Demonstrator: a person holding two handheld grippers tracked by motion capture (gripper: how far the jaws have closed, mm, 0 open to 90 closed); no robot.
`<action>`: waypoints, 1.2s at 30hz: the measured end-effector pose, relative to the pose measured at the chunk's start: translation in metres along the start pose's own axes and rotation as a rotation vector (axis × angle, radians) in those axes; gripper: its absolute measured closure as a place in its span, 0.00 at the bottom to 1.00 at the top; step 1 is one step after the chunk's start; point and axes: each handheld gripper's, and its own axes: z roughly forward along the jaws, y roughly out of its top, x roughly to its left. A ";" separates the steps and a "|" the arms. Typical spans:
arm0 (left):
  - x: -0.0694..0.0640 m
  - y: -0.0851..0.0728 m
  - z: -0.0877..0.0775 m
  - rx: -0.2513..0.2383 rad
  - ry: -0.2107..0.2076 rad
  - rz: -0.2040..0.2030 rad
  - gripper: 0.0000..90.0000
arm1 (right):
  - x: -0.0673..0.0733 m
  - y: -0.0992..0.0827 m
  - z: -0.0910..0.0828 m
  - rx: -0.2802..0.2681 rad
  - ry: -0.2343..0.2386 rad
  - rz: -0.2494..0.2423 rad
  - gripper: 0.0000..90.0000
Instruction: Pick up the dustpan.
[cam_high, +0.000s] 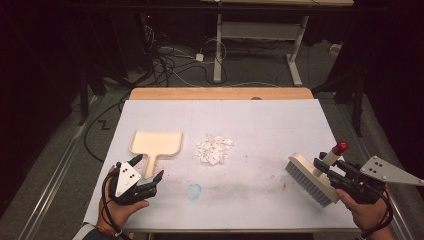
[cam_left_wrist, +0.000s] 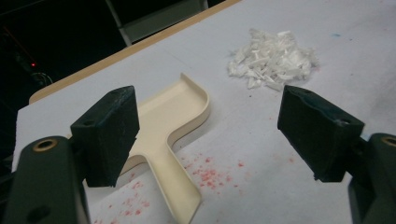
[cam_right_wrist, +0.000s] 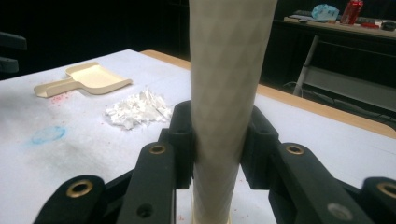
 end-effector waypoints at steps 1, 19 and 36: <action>-0.001 -0.001 0.001 0.012 0.003 0.003 0.20 | 0.000 -0.001 0.000 0.003 -0.001 -0.011 0.78; 0.001 -0.005 0.003 0.082 0.003 -0.022 0.21 | 0.001 0.002 0.002 0.013 0.012 -0.019 0.78; 0.049 -0.009 0.064 0.444 0.044 -0.427 0.27 | 0.000 0.001 0.012 0.047 0.027 -0.013 0.78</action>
